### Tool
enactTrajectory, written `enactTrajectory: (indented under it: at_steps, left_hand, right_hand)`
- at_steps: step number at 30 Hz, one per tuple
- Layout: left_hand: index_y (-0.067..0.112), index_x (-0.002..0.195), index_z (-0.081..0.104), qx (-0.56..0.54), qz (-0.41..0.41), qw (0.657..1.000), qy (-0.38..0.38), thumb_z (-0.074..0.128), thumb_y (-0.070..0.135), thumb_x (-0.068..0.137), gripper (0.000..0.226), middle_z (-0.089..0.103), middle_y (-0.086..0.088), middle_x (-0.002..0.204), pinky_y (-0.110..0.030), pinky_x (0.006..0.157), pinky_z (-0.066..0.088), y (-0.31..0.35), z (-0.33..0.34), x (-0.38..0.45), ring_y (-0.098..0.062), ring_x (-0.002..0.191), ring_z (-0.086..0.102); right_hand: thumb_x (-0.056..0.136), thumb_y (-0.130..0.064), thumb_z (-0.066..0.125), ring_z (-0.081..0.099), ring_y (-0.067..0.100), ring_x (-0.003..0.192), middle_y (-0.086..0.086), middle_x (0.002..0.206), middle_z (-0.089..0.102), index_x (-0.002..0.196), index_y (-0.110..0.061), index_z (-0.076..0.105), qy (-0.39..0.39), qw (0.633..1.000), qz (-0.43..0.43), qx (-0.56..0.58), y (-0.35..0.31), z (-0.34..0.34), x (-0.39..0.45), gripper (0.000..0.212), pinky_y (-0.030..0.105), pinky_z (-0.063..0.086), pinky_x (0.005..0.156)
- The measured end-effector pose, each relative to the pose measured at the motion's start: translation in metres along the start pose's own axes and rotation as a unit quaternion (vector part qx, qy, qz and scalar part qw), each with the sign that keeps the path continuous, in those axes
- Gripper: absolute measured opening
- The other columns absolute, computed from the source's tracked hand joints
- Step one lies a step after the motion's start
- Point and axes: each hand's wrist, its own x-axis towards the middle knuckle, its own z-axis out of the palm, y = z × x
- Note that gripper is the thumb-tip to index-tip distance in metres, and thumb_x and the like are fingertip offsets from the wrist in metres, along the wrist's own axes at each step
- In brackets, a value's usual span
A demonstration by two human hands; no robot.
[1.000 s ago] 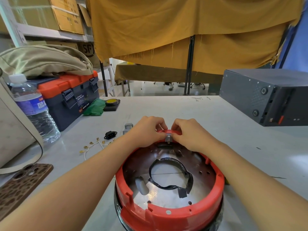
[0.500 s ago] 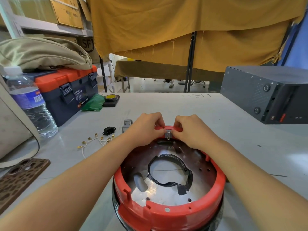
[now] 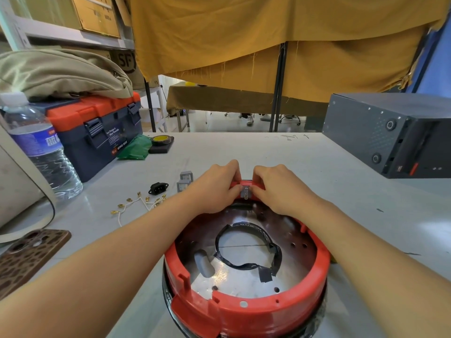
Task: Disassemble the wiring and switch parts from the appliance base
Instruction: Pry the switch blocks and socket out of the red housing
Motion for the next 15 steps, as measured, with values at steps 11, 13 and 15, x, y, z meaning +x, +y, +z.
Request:
enactTrajectory:
  at_steps: [11,13,15]
  left_hand:
    - [0.015,0.098,0.040,0.011,-0.010,1.000,-0.012,0.050,0.021,0.094,0.012,0.050,-0.001,0.076,-0.034,0.064,0.039,0.0017,0.0024,0.0009,-0.024,0.073,0.051]
    - [0.015,0.099,0.042,0.001,-0.010,1.000,-0.012,0.052,0.021,0.093,0.013,0.053,-0.002,0.077,-0.034,0.065,0.040,0.0008,0.0020,0.0008,-0.023,0.073,0.052]
    - [0.016,0.100,0.044,-0.007,-0.010,1.000,-0.015,0.056,0.022,0.091,0.016,0.056,-0.003,0.079,-0.035,0.066,0.043,-0.0001,0.0014,0.0005,-0.022,0.073,0.053]
  right_hand:
    - [0.098,-0.027,0.045,0.046,0.027,0.074,0.005,0.084,0.045,0.101,-0.010,0.050,-0.002,1.000,-0.008,-0.030,-0.0006,0.0016,-0.0008,0.018,0.034,0.039,0.063]
    - [0.097,-0.027,0.046,0.047,0.027,0.075,0.005,0.085,0.046,0.102,-0.010,0.051,-0.005,1.000,-0.006,-0.022,-0.0001,0.0013,-0.0011,0.018,0.035,0.041,0.064]
    - [0.095,-0.028,0.050,0.050,0.026,0.076,0.005,0.086,0.048,0.103,-0.011,0.052,-0.010,1.000,0.000,-0.007,0.0002,0.0005,-0.0011,0.019,0.035,0.044,0.066]
